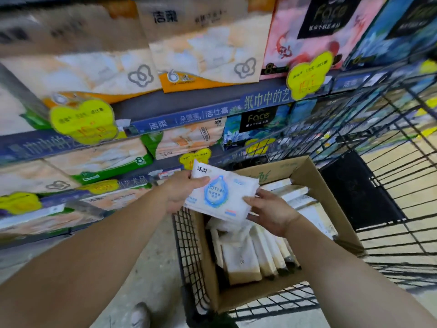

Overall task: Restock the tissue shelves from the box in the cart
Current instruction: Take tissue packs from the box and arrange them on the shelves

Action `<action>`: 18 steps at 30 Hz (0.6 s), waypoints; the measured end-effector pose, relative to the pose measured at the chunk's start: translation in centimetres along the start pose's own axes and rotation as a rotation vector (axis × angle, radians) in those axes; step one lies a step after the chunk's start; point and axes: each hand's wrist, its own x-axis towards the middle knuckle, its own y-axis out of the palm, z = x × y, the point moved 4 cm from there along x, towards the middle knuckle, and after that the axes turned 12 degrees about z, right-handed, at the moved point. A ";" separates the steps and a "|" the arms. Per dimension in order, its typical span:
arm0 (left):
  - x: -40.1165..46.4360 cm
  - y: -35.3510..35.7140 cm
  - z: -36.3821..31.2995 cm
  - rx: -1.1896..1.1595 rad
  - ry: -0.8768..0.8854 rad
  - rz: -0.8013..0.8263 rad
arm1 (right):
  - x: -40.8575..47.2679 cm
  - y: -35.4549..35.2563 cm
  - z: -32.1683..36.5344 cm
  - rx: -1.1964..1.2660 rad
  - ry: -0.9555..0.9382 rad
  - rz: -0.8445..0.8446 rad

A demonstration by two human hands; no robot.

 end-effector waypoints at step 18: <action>-48.2 -41.5 7.3 -0.073 0.580 -0.556 | 6.7 62.3 -1.7 -0.676 -0.257 0.476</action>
